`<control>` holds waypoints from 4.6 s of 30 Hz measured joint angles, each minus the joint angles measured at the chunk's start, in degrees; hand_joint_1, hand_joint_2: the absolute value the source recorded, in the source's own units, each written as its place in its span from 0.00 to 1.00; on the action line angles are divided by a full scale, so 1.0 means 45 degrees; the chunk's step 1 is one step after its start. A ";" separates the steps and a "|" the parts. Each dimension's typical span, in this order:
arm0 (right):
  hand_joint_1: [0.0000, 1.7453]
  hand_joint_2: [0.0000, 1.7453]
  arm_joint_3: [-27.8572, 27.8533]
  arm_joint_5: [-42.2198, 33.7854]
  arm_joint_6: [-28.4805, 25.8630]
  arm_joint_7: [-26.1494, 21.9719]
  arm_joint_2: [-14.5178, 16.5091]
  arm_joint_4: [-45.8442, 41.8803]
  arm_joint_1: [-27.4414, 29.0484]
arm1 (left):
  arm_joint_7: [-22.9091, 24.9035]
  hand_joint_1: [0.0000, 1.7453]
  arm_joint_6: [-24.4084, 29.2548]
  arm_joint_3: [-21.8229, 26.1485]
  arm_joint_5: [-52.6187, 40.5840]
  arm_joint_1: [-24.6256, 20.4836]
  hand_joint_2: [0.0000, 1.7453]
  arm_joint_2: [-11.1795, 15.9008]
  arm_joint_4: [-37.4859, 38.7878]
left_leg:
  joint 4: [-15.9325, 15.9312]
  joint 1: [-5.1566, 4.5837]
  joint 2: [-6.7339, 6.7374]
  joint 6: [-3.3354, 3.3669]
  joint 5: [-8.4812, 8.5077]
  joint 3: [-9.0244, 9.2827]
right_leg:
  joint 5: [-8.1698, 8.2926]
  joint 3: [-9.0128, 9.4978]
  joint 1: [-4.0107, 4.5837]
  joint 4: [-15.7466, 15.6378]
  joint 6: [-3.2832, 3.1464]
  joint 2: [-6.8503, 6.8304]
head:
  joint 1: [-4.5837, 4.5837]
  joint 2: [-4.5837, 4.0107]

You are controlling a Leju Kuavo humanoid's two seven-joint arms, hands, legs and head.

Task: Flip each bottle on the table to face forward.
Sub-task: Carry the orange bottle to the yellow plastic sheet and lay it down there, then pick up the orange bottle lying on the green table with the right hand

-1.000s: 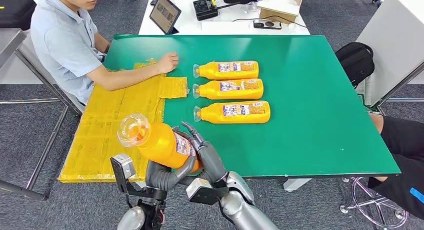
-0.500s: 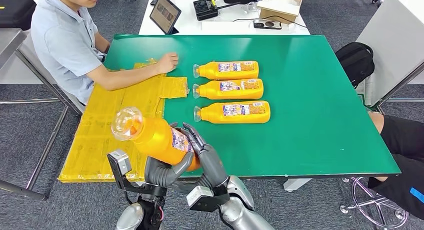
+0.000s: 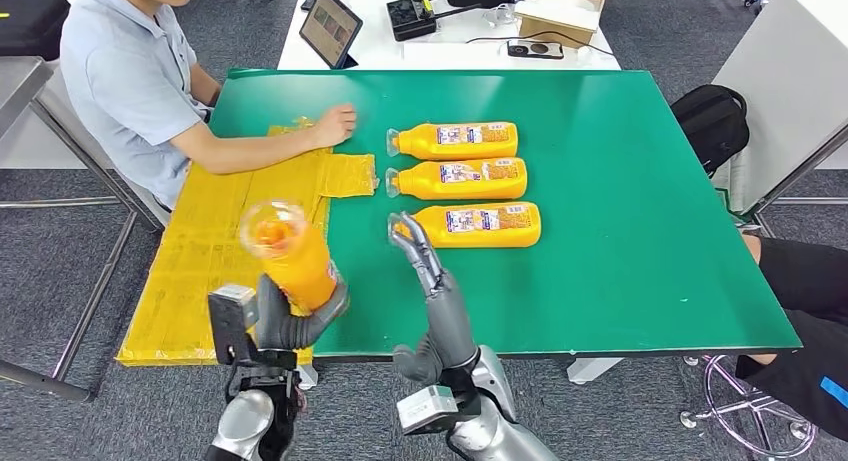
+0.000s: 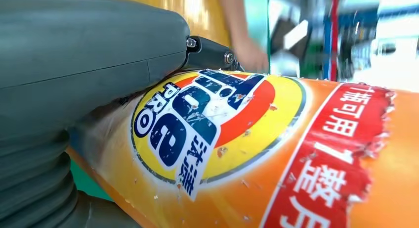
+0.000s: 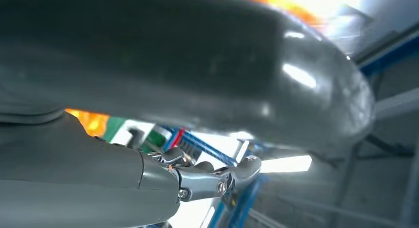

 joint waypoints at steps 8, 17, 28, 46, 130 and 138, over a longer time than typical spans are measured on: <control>0.00 0.00 -0.0166 0.0260 -0.0379 0.0000 -0.0291 -0.0852 0.0390 | 0.0542 1.00 0.2147 0.0950 -0.4001 -0.1142 1.00 0.0441 0.1669 | 0.0000 0.0000 0.0000 -0.0001 0.0001 0.0001 | 0.0001 -0.0002 0.0000 0.0002 0.0000 0.0000 | 0.0001 0.0000; 0.00 0.00 -0.1732 0.0663 0.1493 0.0000 -0.0605 -0.1750 0.2280 | 0.3171 1.00 0.1951 0.1651 -1.0471 -0.2272 1.00 0.1134 0.3298 | 0.0000 0.0000 -0.0010 -0.0001 -0.0001 -0.0009 | -0.0002 -0.0009 0.0000 -0.0001 0.0000 -0.0003 | 0.0001 0.0000; 0.00 0.00 -0.2816 0.0026 0.2400 0.0000 -0.0627 -0.1898 0.3467 | 0.5830 0.27 0.0415 0.1797 -1.5582 -0.5508 1.00 0.2564 0.8301 | 0.0000 0.0004 -0.0001 -0.0010 0.0016 -0.0006 | 0.0008 -0.0008 0.0002 0.0009 -0.0001 0.0000 | 0.0002 0.0000; 0.00 0.00 -0.3304 -0.1052 0.3625 0.0000 -0.0494 -0.1520 0.3260 | 0.0549 0.00 -0.4615 0.3061 -1.0839 -0.7081 1.00 0.2975 1.0038 | -0.0001 0.0002 -0.0027 -0.0009 0.0017 0.0029 | 0.0002 0.0056 0.0000 0.0008 -0.0001 -0.0013 | 0.0001 0.0000; 0.00 1.00 -0.7359 0.9087 0.1446 0.4126 -0.1971 0.8630 -0.2516 | -0.0946 0.00 0.2879 0.2394 -0.2637 0.0446 1.00 0.0647 -0.3655 | 0.0001 -0.0002 -0.0005 0.0002 0.0005 0.0032 | 0.0006 0.0046 -0.0001 -0.0006 0.0006 -0.0003 | 0.0002 0.0000; 1.00 1.00 -0.7083 0.8818 0.4393 0.5087 -0.1950 0.9936 -0.3689 | -0.0640 0.00 0.2673 0.2390 -0.2451 0.0239 1.00 0.0651 -0.3205 | 0.0000 -0.0002 0.0058 -0.0001 -0.0021 0.0125 | 0.0009 0.0088 0.0000 -0.0016 0.0000 0.0050 | 0.0006 0.0000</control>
